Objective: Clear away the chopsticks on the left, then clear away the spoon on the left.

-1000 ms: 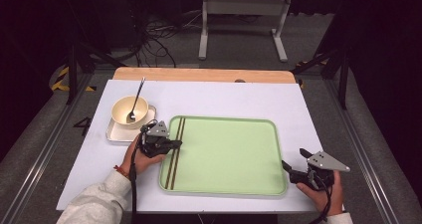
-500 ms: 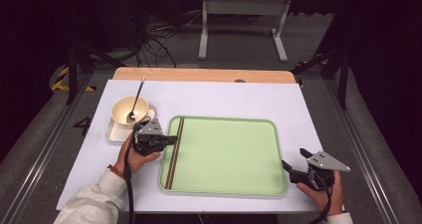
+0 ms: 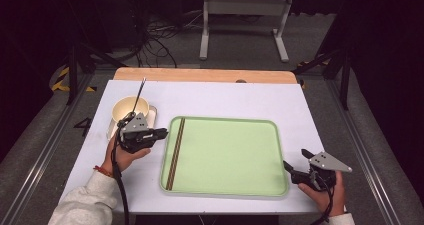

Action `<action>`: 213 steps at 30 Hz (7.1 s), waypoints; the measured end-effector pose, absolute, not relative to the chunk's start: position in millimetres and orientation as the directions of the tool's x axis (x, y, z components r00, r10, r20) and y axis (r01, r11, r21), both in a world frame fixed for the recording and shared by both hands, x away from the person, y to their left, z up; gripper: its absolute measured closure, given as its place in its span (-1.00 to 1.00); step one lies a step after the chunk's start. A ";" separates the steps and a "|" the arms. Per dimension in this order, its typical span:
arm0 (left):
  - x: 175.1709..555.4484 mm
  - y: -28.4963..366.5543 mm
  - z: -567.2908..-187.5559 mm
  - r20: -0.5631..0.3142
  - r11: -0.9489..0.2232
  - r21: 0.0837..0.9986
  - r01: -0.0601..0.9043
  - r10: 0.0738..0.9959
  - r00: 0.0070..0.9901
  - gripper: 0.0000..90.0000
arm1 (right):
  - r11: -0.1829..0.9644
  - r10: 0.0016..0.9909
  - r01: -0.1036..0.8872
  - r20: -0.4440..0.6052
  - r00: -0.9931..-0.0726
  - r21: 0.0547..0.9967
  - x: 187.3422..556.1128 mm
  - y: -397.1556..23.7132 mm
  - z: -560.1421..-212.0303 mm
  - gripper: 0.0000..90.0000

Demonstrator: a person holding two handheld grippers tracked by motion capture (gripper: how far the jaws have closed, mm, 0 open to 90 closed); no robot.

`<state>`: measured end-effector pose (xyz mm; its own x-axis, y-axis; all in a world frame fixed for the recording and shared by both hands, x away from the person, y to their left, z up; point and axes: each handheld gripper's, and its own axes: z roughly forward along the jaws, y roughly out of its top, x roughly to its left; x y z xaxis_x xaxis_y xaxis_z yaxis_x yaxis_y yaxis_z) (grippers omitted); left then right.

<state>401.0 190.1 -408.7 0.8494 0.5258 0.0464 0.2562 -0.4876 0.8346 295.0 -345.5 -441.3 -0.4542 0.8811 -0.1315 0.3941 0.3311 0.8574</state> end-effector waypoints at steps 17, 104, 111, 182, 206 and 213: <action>409.4 233.9 -392.1 0.090 -0.487 0.826 0.284 0.610 0.787 0.49 | 0.328 0.883 0.397 -0.128 -0.453 0.858 295.6 -345.5 -441.4 -0.49; 492.8 255.2 -401.0 -0.049 -0.419 0.741 0.525 0.746 0.664 1.00 | 0.322 0.883 0.378 -0.132 -0.450 0.868 300.0 -345.7 -437.5 -0.47; 481.7 251.9 -380.2 -0.067 -0.394 0.779 0.488 0.720 0.690 1.00 | 0.321 0.884 0.377 -0.131 -0.450 0.869 298.8 -346.3 -437.7 -0.47; 383.6 110.9 -462.1 -0.291 -0.508 0.681 0.527 0.473 0.832 0.93 | 0.340 0.875 0.376 -0.144 -0.462 0.862 295.5 -341.2 -438.1 -0.48; 388.3 108.1 -450.3 -0.198 -0.542 0.731 0.415 0.414 0.888 0.97 | 0.332 0.879 0.378 -0.138 -0.457 0.865 295.5 -343.0 -438.2 -0.49; 392.7 91.8 -441.4 -0.085 -0.623 0.729 0.285 0.330 0.940 1.00 | 0.337 0.879 0.380 -0.143 -0.455 0.862 296.3 -342.4 -439.0 -0.48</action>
<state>392.7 91.8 -441.4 0.9401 0.3302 -0.0852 0.2847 -0.6225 0.7290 296.3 -342.4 -439.0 -0.4552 0.8788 -0.1431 0.3796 0.3369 0.8616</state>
